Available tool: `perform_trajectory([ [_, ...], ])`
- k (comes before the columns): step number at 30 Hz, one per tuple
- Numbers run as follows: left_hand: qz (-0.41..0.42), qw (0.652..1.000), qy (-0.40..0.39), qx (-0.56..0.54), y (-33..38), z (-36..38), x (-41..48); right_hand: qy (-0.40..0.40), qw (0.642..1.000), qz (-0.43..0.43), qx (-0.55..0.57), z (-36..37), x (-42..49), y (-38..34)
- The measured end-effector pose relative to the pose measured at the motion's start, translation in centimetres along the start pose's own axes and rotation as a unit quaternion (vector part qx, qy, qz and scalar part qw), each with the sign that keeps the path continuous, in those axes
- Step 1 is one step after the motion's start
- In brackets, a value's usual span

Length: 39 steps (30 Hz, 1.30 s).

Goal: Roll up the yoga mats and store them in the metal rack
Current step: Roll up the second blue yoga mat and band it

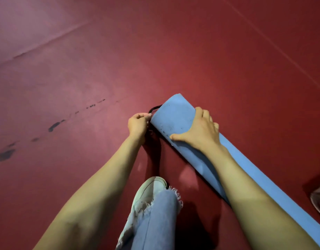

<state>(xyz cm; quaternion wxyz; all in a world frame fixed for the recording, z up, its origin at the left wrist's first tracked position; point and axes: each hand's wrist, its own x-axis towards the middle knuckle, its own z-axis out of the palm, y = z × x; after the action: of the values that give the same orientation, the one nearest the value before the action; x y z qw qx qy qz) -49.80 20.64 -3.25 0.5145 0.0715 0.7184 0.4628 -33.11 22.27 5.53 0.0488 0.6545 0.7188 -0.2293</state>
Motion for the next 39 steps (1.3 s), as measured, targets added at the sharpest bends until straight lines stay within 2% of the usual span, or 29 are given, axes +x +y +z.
perform_trajectory([
  [5, -0.004, 0.998, -0.061, 0.007, 0.7, -1.1, -1.9, -0.010, 0.999, 0.030, 0.018, 1.2, 1.4, 1.5],
  [9, -0.047, 0.994, -0.098, 0.006, 0.0, -1.1, -4.9, -0.002, 0.999, 0.031, 0.020, 1.5, 1.6, 1.7],
  [14, 0.129, 0.986, -0.107, -0.004, 1.9, 1.0, -6.6, 0.053, 0.998, 0.019, -0.018, 2.8, 0.4, 1.1],
  [15, 0.168, 0.979, -0.109, 0.030, 2.3, 1.7, -6.6, 0.061, 0.998, 0.017, -0.023, 3.0, 0.3, 1.0],
  [17, 0.260, 0.941, -0.077, 0.202, 2.8, 2.8, -5.9, 0.067, 0.997, 0.013, -0.033, 3.2, 0.1, 0.9],
  [19, 0.330, 0.866, -0.042, 0.374, 3.5, 3.4, -4.9, 0.068, 0.997, 0.014, -0.042, 3.4, 0.1, 0.9],
  [20, 0.344, 0.846, -0.038, 0.406, 4.0, 3.6, -4.5, 0.070, 0.996, 0.015, -0.045, 3.5, 0.1, 0.8],
  [22, 0.334, 0.849, -0.043, 0.407, 4.6, 4.4, -3.9, 0.074, 0.996, 0.016, -0.052, 3.7, -0.1, 0.7],
  [25, 0.269, 0.866, -0.048, 0.418, 5.6, 6.0, -3.4, 0.092, 0.992, 0.010, -0.083, 4.3, -0.7, 0.2],
  [27, 0.238, 0.856, -0.065, 0.454, 6.4, 7.1, -3.1, 0.100, 0.991, 0.006, -0.092, 4.8, -1.2, -0.1],
  [31, 0.282, 0.766, -0.100, 0.569, 7.7, 8.4, -2.8, 0.079, 0.992, 0.005, -0.101, 5.0, -1.5, -0.3],
  [36, 0.432, 0.690, -0.205, 0.543, 6.7, 9.3, -5.0, 0.075, 0.989, 0.000, -0.127, 5.0, -1.4, -0.3],
  [37, 0.447, 0.686, -0.210, 0.535, 6.5, 9.7, -5.6, 0.068, 0.988, -0.006, -0.138, 4.9, -1.2, -0.1],
  [38, 0.456, 0.702, -0.204, 0.508, 6.4, 9.9, -6.1, 0.063, 0.989, -0.011, -0.137, 4.7, -0.9, 0.2],
  [39, 0.455, 0.740, -0.190, 0.458, 6.3, 9.7, -6.5, 0.062, 0.991, -0.012, -0.120, 4.4, -0.6, 0.6],
])
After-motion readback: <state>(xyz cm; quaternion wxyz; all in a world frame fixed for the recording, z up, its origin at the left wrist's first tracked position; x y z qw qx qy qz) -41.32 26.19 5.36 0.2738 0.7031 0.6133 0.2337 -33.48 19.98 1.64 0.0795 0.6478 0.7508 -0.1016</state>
